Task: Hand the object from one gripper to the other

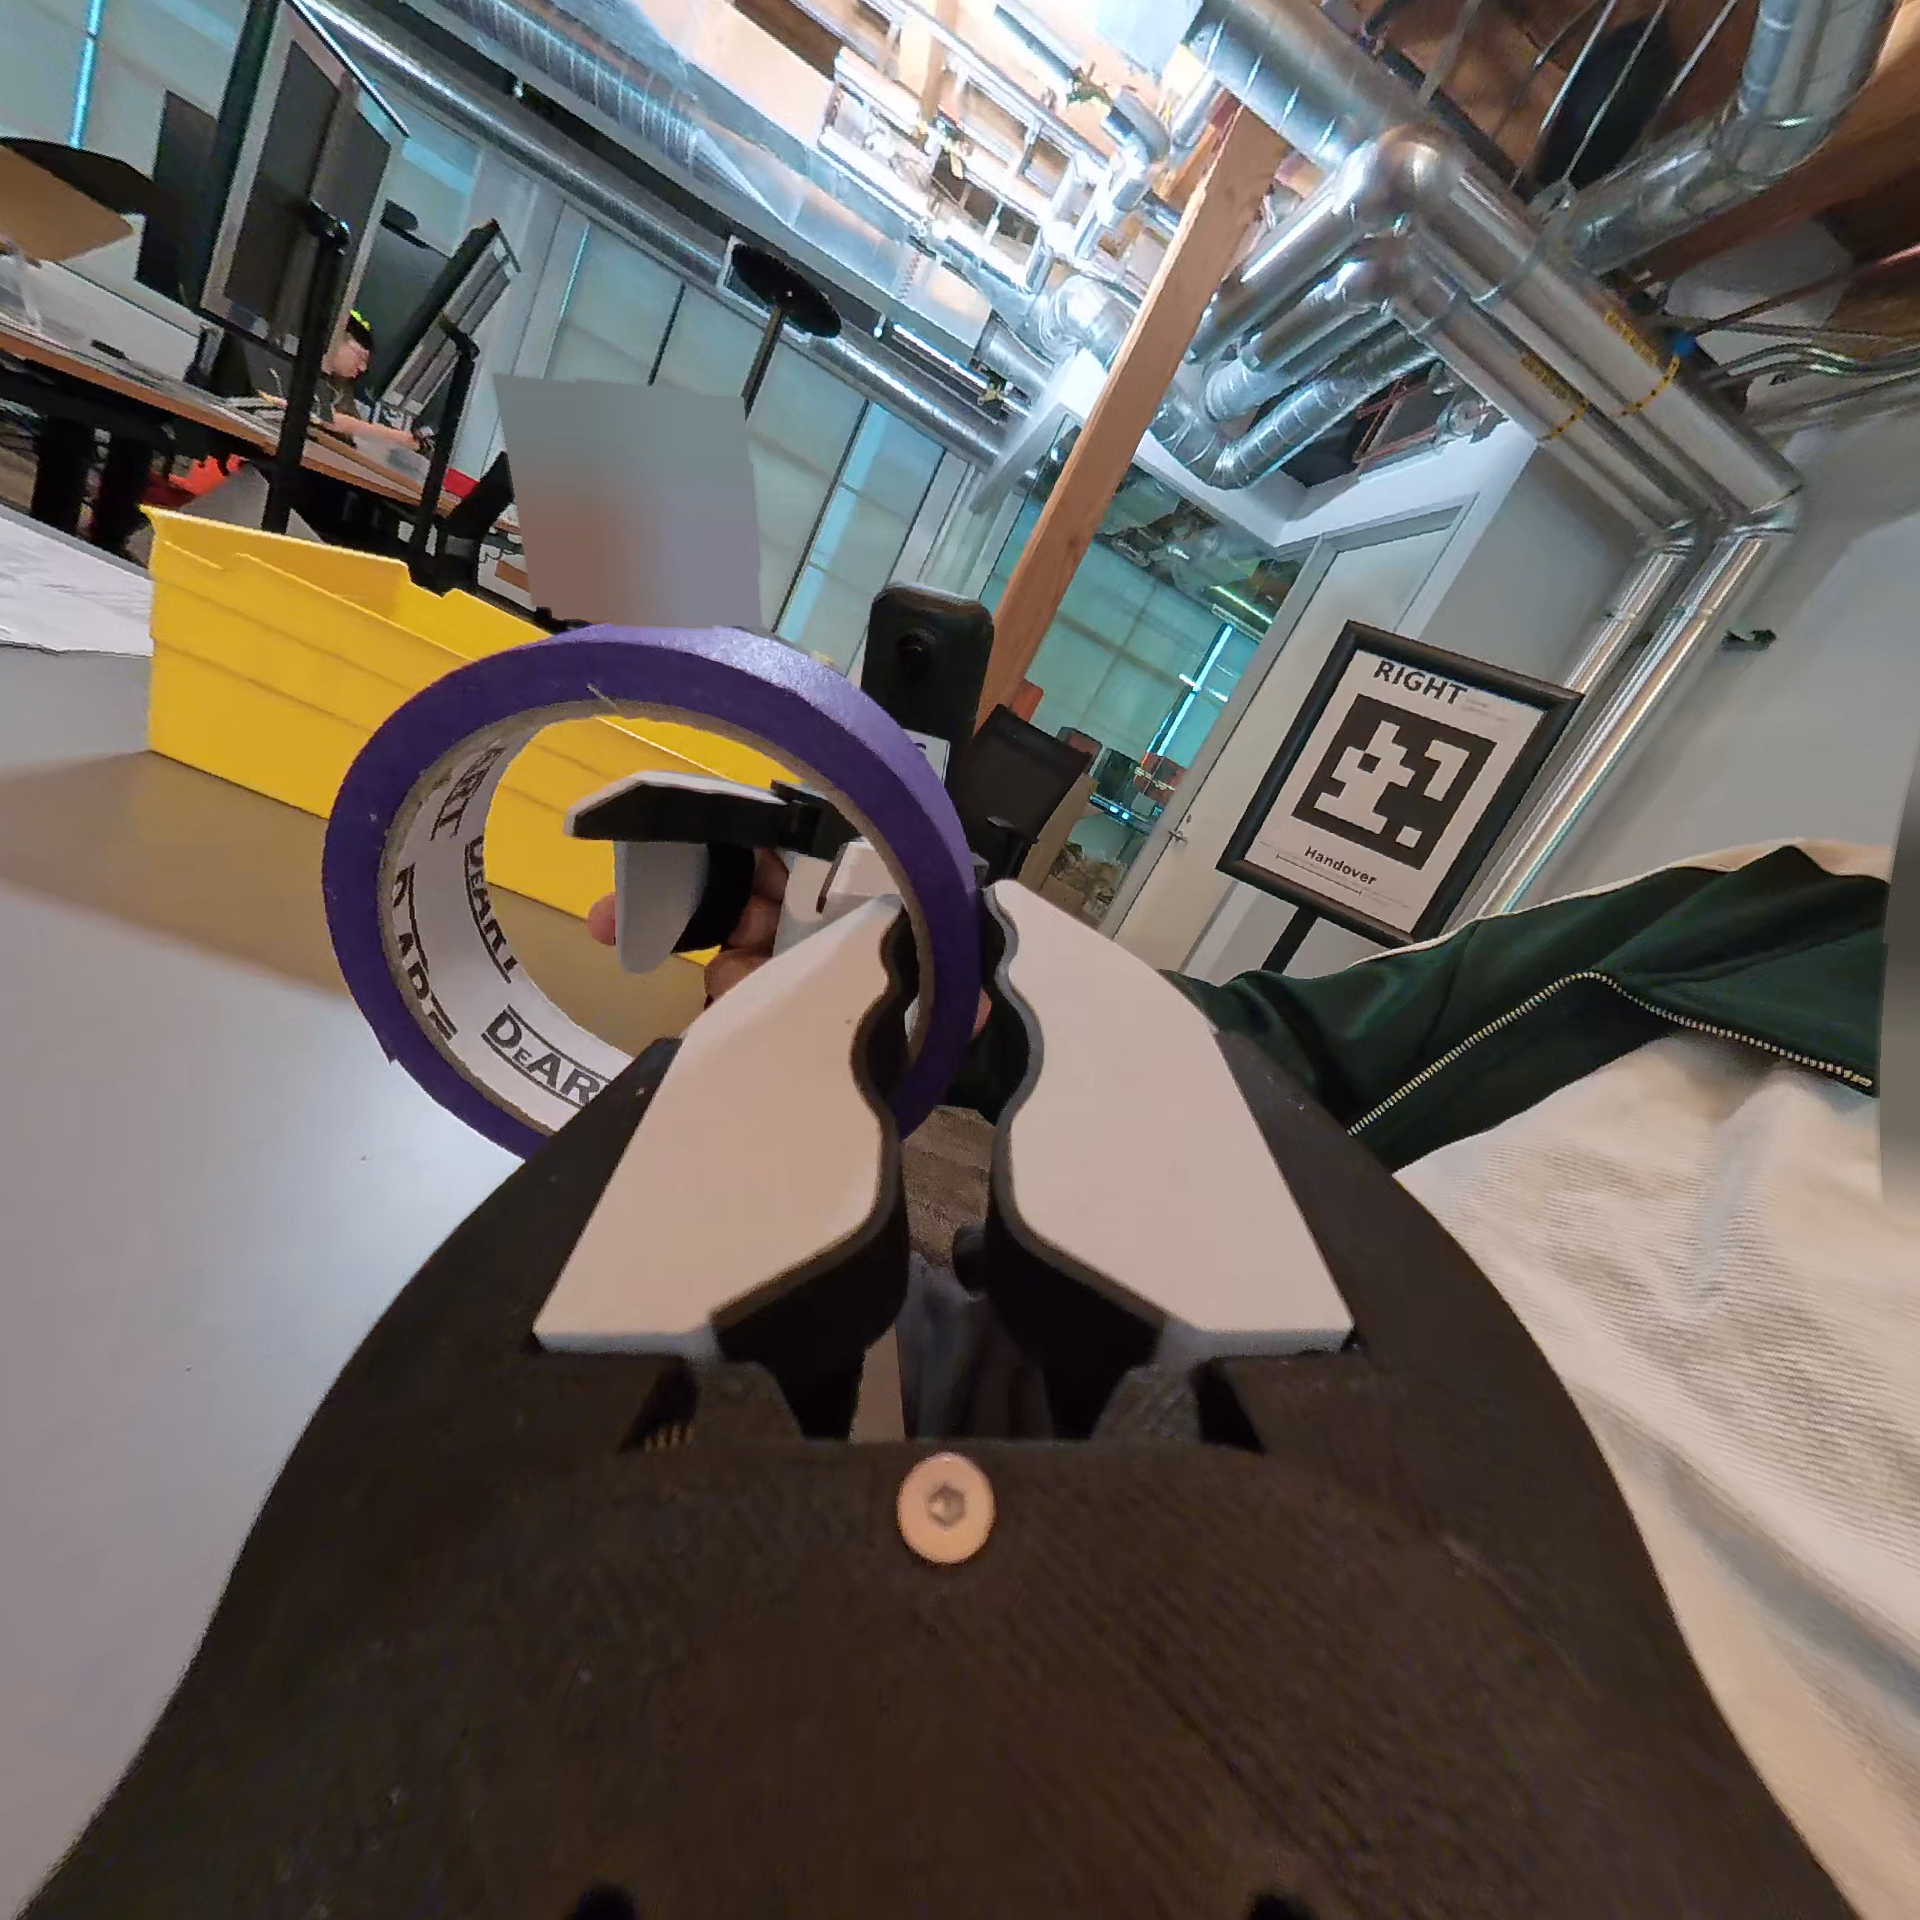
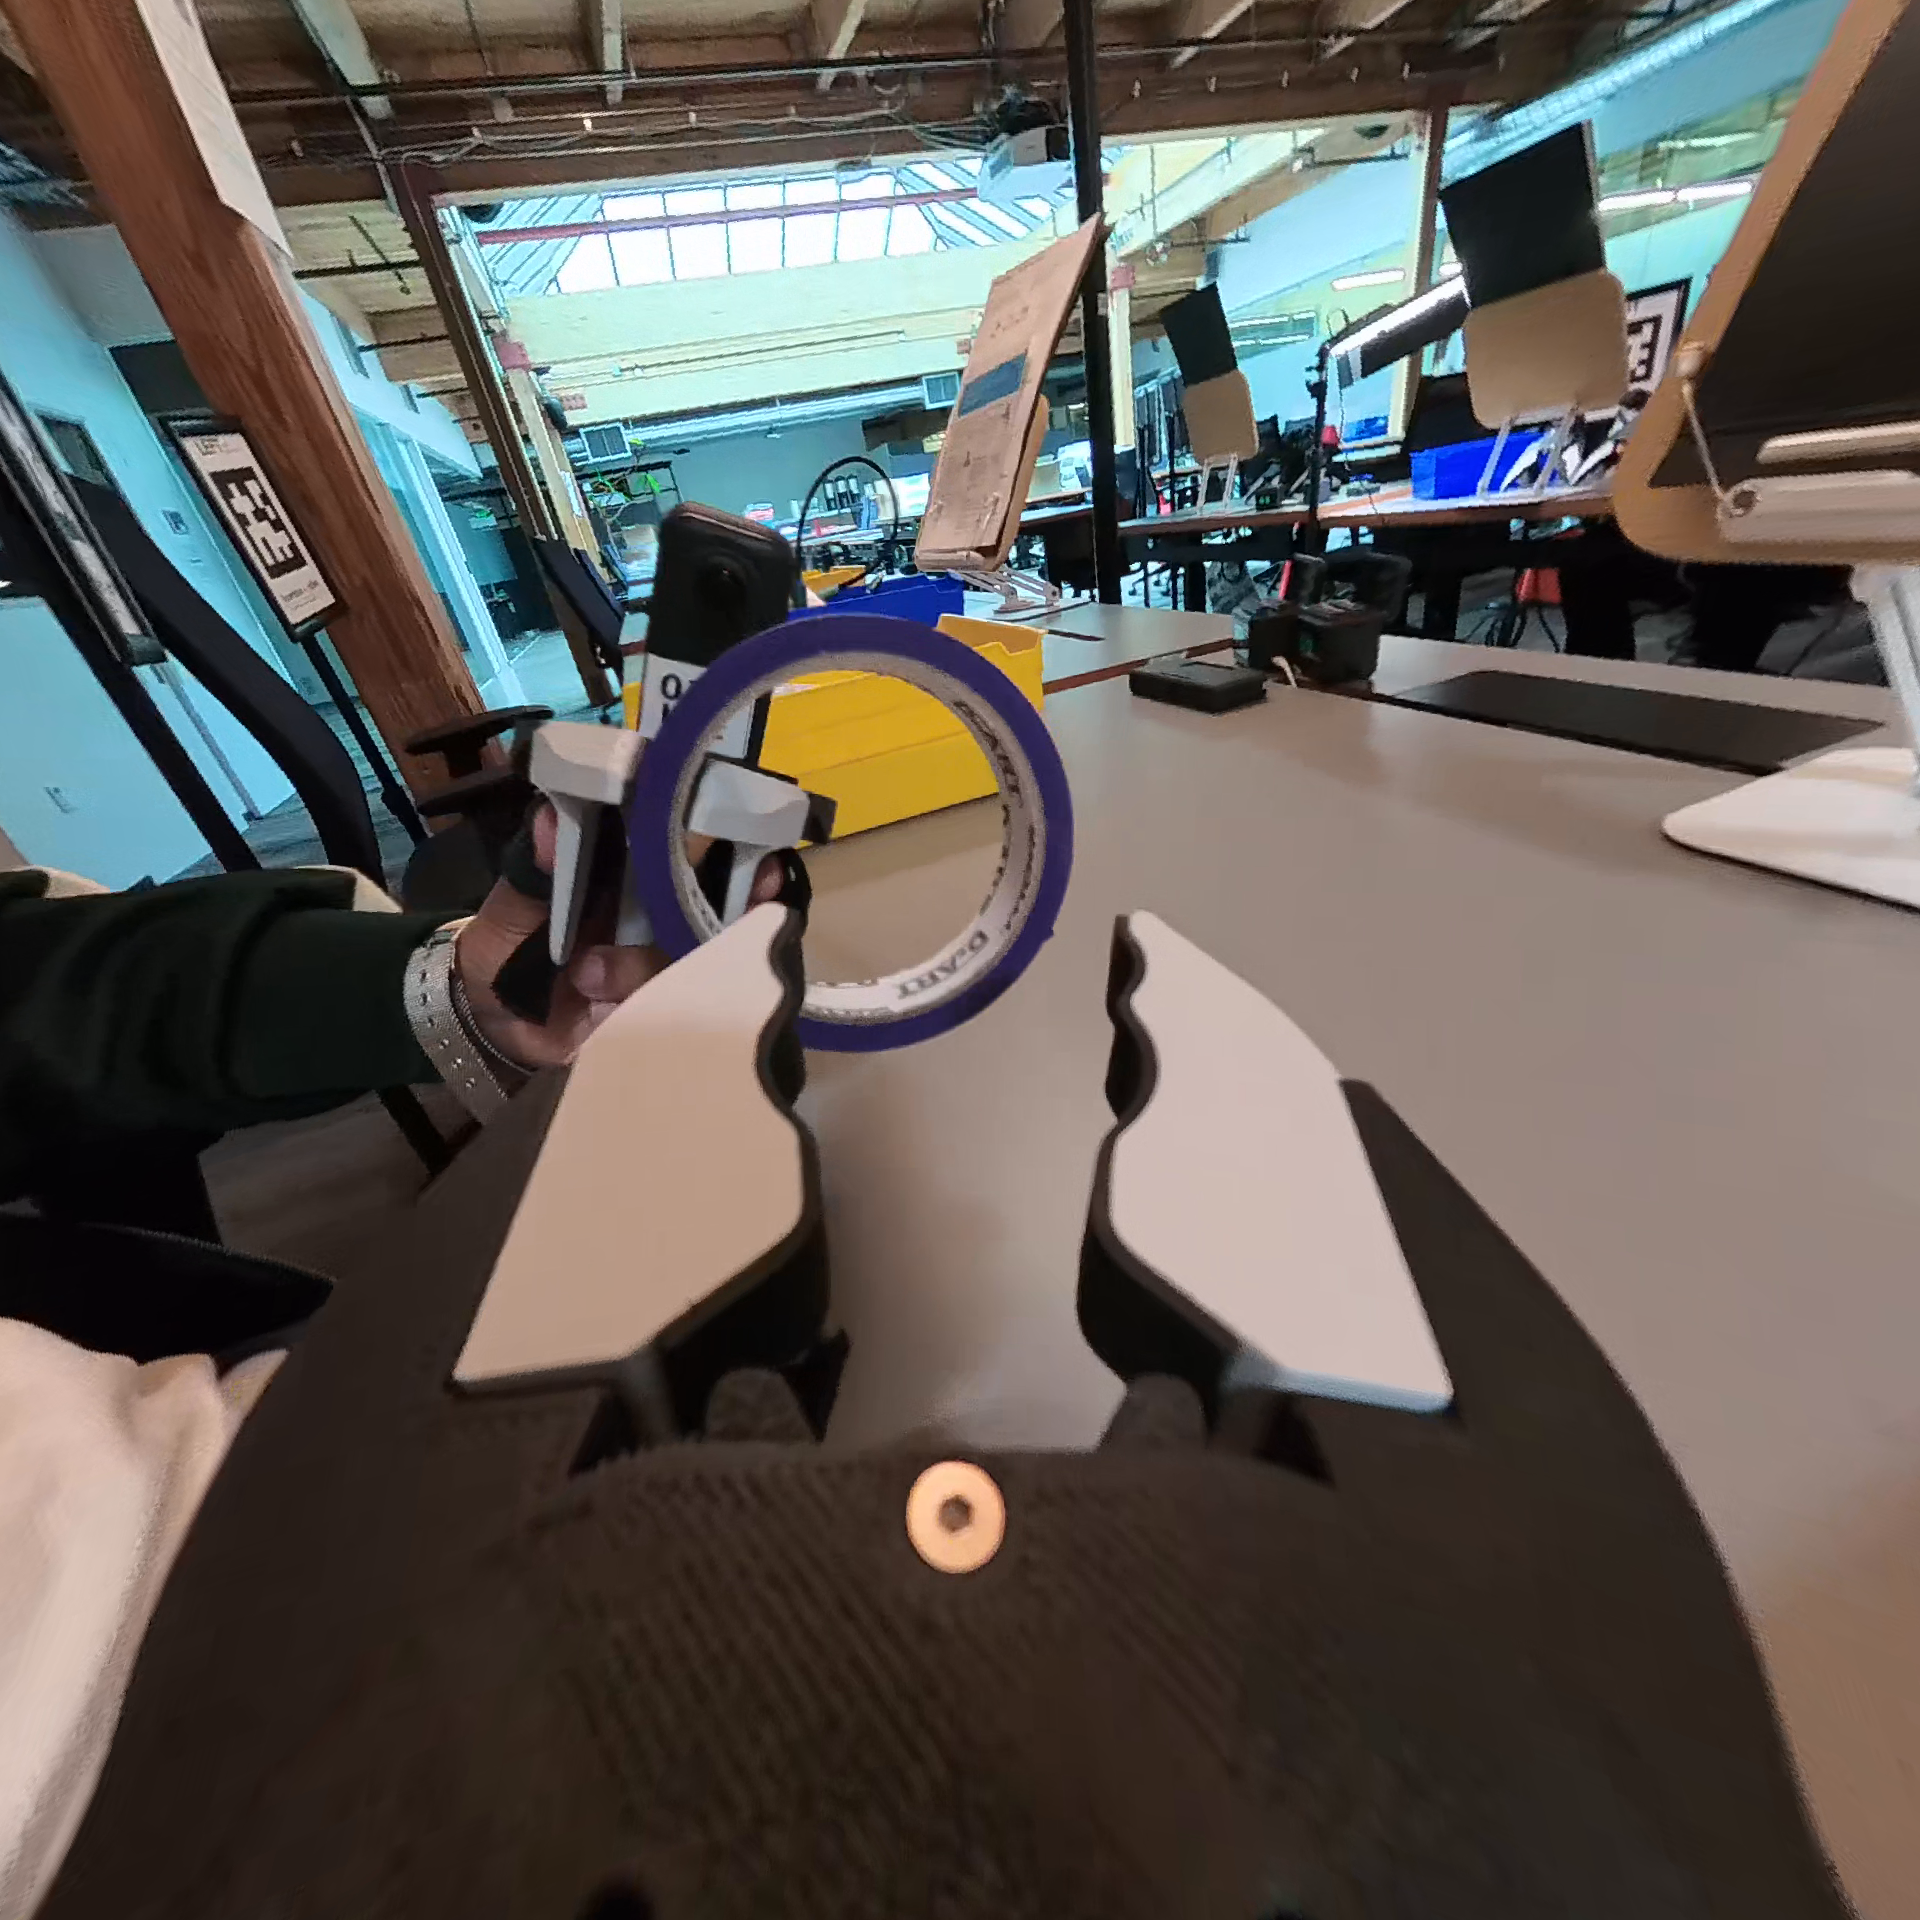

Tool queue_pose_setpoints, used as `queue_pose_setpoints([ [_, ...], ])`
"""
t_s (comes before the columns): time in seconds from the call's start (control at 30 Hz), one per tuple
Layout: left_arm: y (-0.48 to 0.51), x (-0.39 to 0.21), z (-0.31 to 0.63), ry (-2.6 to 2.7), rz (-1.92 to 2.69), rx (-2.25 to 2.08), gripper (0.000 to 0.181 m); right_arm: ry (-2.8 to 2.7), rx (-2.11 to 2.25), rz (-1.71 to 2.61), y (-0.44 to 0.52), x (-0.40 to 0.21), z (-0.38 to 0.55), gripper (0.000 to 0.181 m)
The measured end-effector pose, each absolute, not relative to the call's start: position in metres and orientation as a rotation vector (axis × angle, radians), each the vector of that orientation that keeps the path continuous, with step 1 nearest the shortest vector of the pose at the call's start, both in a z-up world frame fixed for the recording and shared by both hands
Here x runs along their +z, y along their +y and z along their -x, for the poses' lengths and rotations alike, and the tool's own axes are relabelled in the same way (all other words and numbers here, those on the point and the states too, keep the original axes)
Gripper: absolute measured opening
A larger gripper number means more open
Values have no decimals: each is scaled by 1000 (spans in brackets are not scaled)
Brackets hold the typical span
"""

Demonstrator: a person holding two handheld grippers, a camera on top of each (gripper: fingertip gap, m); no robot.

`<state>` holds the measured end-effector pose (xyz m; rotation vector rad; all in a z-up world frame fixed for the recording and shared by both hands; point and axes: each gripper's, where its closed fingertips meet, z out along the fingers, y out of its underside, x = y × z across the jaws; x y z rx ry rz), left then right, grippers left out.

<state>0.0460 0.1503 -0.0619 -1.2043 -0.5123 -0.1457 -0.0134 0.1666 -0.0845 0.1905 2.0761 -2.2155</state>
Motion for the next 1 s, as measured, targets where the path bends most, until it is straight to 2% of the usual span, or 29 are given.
queue_pose_setpoints([
  [0.57, 174, -72, -60, -444, 1315, -212, 9, 2044, -2156, -296, 167, -91, 20, 50],
  [1.0, 162, -69, -50, -497, 1254, -165, 9, 2089, -2139, 100, 157, -87, -25, 45],
])
